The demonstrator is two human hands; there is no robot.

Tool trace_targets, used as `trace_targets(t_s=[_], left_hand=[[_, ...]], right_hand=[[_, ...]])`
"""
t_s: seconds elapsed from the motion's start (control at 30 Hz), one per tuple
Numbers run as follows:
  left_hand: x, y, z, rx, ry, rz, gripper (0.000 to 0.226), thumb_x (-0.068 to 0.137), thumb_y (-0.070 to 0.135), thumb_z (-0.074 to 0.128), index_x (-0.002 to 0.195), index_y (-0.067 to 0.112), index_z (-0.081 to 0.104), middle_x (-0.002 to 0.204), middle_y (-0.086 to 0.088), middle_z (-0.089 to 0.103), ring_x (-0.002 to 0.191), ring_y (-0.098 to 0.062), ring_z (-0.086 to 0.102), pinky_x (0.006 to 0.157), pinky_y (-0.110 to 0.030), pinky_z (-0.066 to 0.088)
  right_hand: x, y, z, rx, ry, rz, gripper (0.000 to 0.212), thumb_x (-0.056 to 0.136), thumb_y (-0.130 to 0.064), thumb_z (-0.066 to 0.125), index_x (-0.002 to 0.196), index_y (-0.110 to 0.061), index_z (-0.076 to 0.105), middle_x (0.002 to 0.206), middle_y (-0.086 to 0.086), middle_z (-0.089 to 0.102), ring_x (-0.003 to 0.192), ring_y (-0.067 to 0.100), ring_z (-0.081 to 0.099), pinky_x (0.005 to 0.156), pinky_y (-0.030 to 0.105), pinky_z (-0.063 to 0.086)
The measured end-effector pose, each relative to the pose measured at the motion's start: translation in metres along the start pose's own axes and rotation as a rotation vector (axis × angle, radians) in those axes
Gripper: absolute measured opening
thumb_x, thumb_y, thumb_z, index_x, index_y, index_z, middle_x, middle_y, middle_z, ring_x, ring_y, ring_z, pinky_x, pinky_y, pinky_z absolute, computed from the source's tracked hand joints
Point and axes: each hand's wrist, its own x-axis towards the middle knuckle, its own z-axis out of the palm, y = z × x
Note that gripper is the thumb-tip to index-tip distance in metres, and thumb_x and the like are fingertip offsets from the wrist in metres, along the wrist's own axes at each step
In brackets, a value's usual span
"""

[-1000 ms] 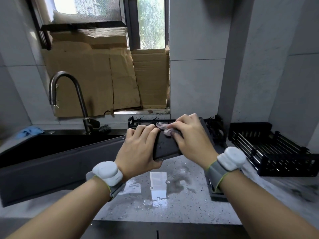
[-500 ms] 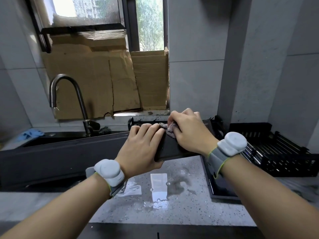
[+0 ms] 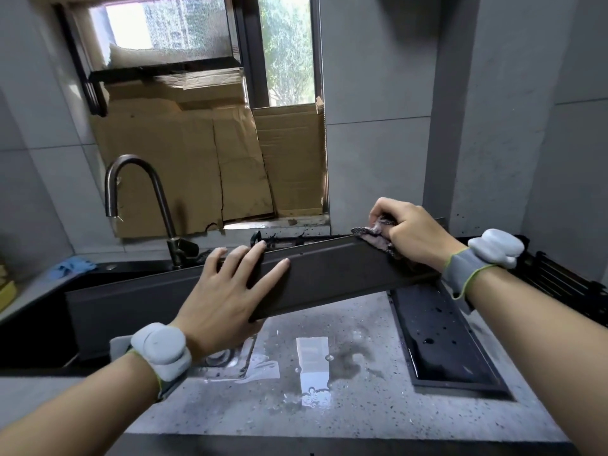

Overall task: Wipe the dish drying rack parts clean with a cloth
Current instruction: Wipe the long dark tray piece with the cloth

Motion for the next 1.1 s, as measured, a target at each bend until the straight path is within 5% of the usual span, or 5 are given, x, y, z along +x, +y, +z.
trace_targets(t_s=[0.33, 0.5, 0.7, 0.93, 1.1], left_hand=[[-0.002, -0.002, 0.000, -0.117, 0.001, -0.097, 0.108, 0.061, 0.057, 0.070, 0.156, 0.023, 0.031, 0.136, -0.022, 0.047, 0.109, -0.040, 0.051, 0.083, -0.049, 0.043], [-0.003, 0.001, 0.000, -0.221, 0.033, -0.124, 0.107, 0.059, 0.056, 0.070, 0.155, 0.023, 0.034, 0.135, -0.018, 0.046, 0.111, -0.038, 0.049, 0.084, -0.048, 0.043], [0.010, 0.009, 0.000, -0.300, 0.008, -0.159, 0.107, 0.060, 0.055, 0.066, 0.157, 0.028, 0.028, 0.135, -0.015, 0.042, 0.114, -0.035, 0.046, 0.087, -0.048, 0.041], [0.012, 0.021, 0.009, -0.335, -0.031, -0.174, 0.106, 0.059, 0.056, 0.060, 0.156, 0.027, 0.030, 0.133, -0.015, 0.044, 0.113, -0.035, 0.047, 0.086, -0.047, 0.043], [0.010, 0.017, 0.012, -0.419, -0.012, -0.248, 0.106, 0.059, 0.055, 0.060, 0.157, 0.028, 0.028, 0.132, -0.014, 0.045, 0.114, -0.034, 0.047, 0.085, -0.047, 0.043]], right_hand=[[-0.013, 0.003, 0.007, -0.136, 0.320, -0.347, 0.019, 0.090, 0.002, 0.058, 0.095, -0.014, 0.064, 0.092, -0.004, 0.059, 0.097, 0.022, 0.046, 0.085, 0.028, 0.037], [-0.033, 0.014, 0.009, -0.155, 0.602, -0.170, 0.017, 0.089, -0.002, 0.059, 0.099, -0.013, 0.066, 0.100, 0.003, 0.054, 0.097, 0.026, 0.046, 0.088, 0.030, 0.038], [-0.068, 0.008, 0.047, -0.163, 0.590, -0.074, 0.031, 0.087, 0.001, 0.060, 0.117, -0.002, 0.066, 0.107, 0.007, 0.053, 0.096, 0.022, 0.043, 0.088, 0.032, 0.039], [-0.085, -0.002, 0.072, -0.152, 0.374, -0.373, 0.029, 0.089, 0.003, 0.065, 0.118, 0.000, 0.069, 0.104, 0.006, 0.058, 0.094, 0.020, 0.048, 0.084, 0.022, 0.042], [-0.070, 0.022, 0.047, -0.052, 0.685, -0.026, 0.026, 0.091, -0.004, 0.065, 0.116, -0.009, 0.072, 0.105, 0.002, 0.056, 0.096, 0.024, 0.048, 0.087, 0.039, 0.046]])
